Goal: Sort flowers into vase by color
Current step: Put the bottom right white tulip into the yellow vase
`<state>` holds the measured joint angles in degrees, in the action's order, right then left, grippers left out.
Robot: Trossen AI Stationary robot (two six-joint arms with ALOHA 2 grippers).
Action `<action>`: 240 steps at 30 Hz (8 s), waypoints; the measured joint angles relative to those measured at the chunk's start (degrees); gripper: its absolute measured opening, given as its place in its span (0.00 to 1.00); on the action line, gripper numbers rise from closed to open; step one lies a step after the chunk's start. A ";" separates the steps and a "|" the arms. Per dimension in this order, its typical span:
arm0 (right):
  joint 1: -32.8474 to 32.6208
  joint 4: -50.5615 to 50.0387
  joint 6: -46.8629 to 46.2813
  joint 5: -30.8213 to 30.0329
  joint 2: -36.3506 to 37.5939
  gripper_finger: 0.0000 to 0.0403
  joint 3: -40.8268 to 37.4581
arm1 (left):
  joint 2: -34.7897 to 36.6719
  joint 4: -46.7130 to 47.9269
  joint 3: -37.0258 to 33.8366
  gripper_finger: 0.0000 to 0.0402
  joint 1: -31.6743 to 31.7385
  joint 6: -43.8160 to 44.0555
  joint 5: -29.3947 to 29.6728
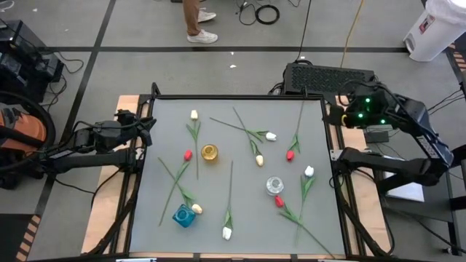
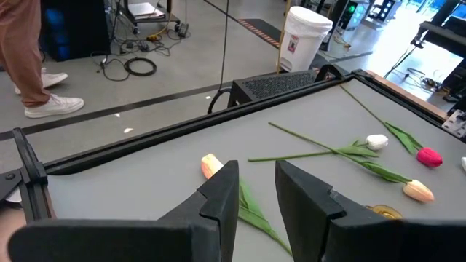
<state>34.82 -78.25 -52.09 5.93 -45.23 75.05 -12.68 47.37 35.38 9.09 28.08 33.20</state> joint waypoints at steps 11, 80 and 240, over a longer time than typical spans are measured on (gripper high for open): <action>-14.83 9.25 -4.29 -6.39 -8.33 0.53 0.00 | -0.01 -0.01 0.01 0.24 0.01 0.00 0.01; -66.29 3.35 -64.18 -5.78 -36.18 0.53 -20.65 | -0.01 -0.03 0.01 0.24 -0.01 -0.02 -0.01; -60.97 -8.70 -37.20 -62.16 -19.15 0.00 0.76 | -0.01 -0.06 0.01 0.24 0.01 -0.01 -0.01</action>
<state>-26.15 -86.96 -89.28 -56.23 -64.38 75.81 -12.69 47.31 35.40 9.10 28.06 33.19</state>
